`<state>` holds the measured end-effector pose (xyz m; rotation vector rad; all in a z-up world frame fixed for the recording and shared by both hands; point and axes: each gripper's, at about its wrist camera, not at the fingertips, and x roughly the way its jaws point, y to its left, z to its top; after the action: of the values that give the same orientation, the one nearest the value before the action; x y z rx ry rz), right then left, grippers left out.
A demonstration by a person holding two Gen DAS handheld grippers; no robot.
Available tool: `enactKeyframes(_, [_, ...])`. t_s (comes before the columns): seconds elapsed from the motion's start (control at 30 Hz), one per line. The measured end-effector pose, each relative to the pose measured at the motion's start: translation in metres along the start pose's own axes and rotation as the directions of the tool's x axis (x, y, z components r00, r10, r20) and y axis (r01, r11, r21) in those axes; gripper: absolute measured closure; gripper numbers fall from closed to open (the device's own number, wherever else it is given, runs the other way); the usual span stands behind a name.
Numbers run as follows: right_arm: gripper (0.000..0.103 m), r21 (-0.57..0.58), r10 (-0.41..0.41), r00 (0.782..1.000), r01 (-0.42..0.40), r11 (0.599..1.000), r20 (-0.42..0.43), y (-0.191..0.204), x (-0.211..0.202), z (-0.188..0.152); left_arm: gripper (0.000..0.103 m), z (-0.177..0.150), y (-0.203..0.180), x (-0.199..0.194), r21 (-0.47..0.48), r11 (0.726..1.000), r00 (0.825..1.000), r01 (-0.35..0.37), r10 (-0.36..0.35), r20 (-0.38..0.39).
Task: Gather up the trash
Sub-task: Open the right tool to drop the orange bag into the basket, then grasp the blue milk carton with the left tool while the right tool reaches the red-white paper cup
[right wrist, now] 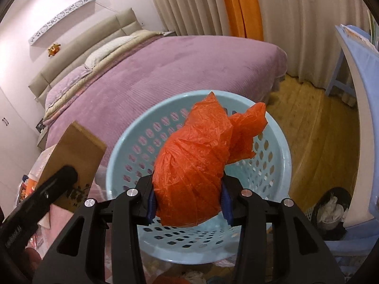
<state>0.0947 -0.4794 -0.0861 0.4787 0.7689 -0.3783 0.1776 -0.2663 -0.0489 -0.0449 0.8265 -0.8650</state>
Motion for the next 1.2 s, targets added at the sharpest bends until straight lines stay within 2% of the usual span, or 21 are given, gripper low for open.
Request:
enactKeyframes(0.03, [0.061,0.003,-0.007,1.0,0.007,1.0,-0.007,-0.003,0.003,0.001,0.095,-0.001,-0.002,0.002,0.001,1.0,1.0,-0.008,0.008,-0.003])
enactKeyframes(0.1, [0.056,0.001,-0.007,1.0,0.007,1.0,-0.017,-0.002,0.008,0.002,0.073,-0.001,-0.005,0.008,-0.012,1.0,1.0,-0.017,0.017,-0.007])
enactKeyframes(0.13, [0.049,0.001,-0.005,1.0,0.005,1.0,-0.024,-0.003,0.01,0.002,0.054,-0.001,-0.005,0.009,-0.019,1.0,1.0,-0.022,0.022,-0.002])
enactKeyframes(0.17, [0.045,0.003,0.003,0.999,-0.003,1.0,-0.036,-0.007,0.013,0.004,0.048,-0.002,-0.007,0.005,-0.024,0.999,0.999,-0.03,0.03,0.012])
enactKeyframes(0.3, [0.043,0.008,0.021,0.999,-0.021,1.0,-0.034,-0.013,0.007,0.005,0.046,-0.005,-0.008,-0.011,0.0,0.999,0.999,-0.036,0.036,0.031])
enactKeyframes(0.47, [0.042,-0.011,0.038,0.999,-0.038,0.999,-0.003,-0.006,-0.012,0.002,0.03,-0.007,-0.014,-0.04,0.009,0.997,0.994,-0.071,0.07,0.085])
enactKeyframes(0.67, [0.042,-0.116,0.099,0.993,-0.09,0.989,0.071,0.034,-0.048,-0.005,0.018,-0.016,-0.011,-0.102,-0.02,0.989,0.97,-0.144,0.145,0.195])
enactKeyframes(0.77, [0.042,-0.186,0.152,0.98,-0.127,0.974,0.13,0.062,-0.07,-0.012,0.018,-0.021,-0.006,-0.137,-0.032,0.978,0.947,-0.205,0.207,0.248])
enactKeyframes(0.87, [0.042,-0.258,0.217,0.959,-0.167,0.952,0.182,0.091,-0.089,-0.022,0.017,-0.028,0.005,-0.172,-0.065,0.96,0.913,-0.274,0.281,0.296])
enactKeyframes(0.97, [0.039,-0.328,0.28,0.939,-0.205,0.922,0.2,0.12,-0.099,-0.034,0.017,-0.037,0.021,-0.205,-0.121,0.934,0.871,-0.337,0.358,0.335])
enactKeyframes(1.1, [0.038,-0.398,0.335,0.927,-0.246,0.884,0.171,0.158,-0.098,-0.049,0.017,-0.054,0.052,-0.25,-0.229,0.87,0.792,-0.436,0.492,0.362])
enactKeyframes(1.13, [0.038,-0.411,0.345,0.924,-0.254,0.875,0.163,0.167,-0.096,-0.052,0.017,-0.059,0.062,-0.262,-0.264,0.847,0.768,-0.462,0.531,0.359])
enactKeyframes(1.17, [0.038,-0.428,0.351,0.923,-0.258,0.866,0.154,0.177,-0.094,-0.057,0.016,-0.062,0.07,-0.269,-0.287,0.829,0.752,-0.48,0.557,0.353])
enactKeyframes(1.2, [0.038,-0.441,0.354,0.924,-0.26,0.859,0.145,0.186,-0.092,-0.06,0.016,-0.065,0.081,-0.279,-0.32,0.8,0.728,-0.507,0.597,0.338])
